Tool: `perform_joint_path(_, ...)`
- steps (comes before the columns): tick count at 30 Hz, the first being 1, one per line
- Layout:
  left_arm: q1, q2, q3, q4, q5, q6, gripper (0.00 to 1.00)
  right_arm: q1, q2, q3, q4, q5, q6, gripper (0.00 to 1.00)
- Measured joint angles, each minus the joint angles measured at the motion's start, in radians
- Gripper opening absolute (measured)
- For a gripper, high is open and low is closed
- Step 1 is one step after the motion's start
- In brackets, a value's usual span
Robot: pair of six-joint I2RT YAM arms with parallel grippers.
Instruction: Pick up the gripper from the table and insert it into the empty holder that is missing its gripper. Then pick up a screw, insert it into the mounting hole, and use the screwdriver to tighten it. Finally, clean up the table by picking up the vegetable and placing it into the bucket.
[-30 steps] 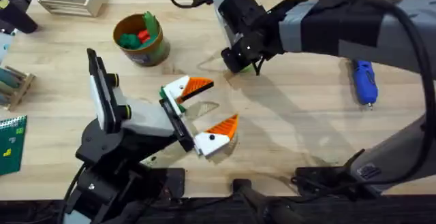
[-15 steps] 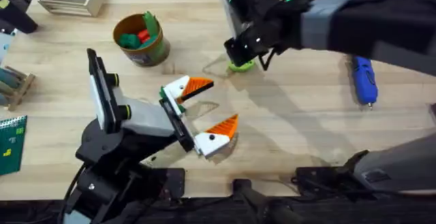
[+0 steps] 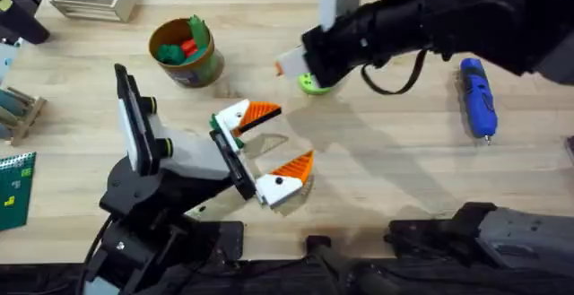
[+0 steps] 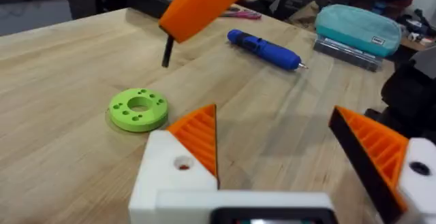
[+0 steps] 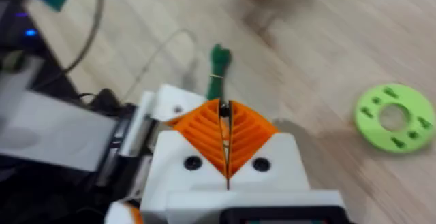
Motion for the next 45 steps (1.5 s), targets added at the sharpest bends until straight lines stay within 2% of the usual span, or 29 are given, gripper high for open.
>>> perform_joint_path(2, 0.0, 0.0, 0.0, 0.0, 0.0, 0.0, 0.987, 0.038, 0.0, 0.02, 0.0, -0.023, 0.005, 0.007)
perform_joint_path(4, 0.0, 0.0, 0.0, 0.0, 0.0, 0.0, 0.987, 0.117, 0.0, 0.066, 0.007, -0.048, 0.016, 0.007)
perform_joint_path(13, 0.0, 0.0, 0.0, 0.0, -0.001, 0.007, 0.987, 0.168, 0.028, 0.067, -0.007, -0.047, 0.048, 0.007)
perform_joint_path(19, 0.0, 0.0, 0.0, 0.0, 0.0, 0.018, 0.987, 0.183, 0.082, 0.067, -0.008, -0.047, 0.049, 0.007)
perform_joint_path(45, 0.0, 0.0, 0.0, -0.001, 0.0, 0.026, 0.987, 0.201, 0.106, 0.073, -0.018, -0.047, 0.052, 0.007)
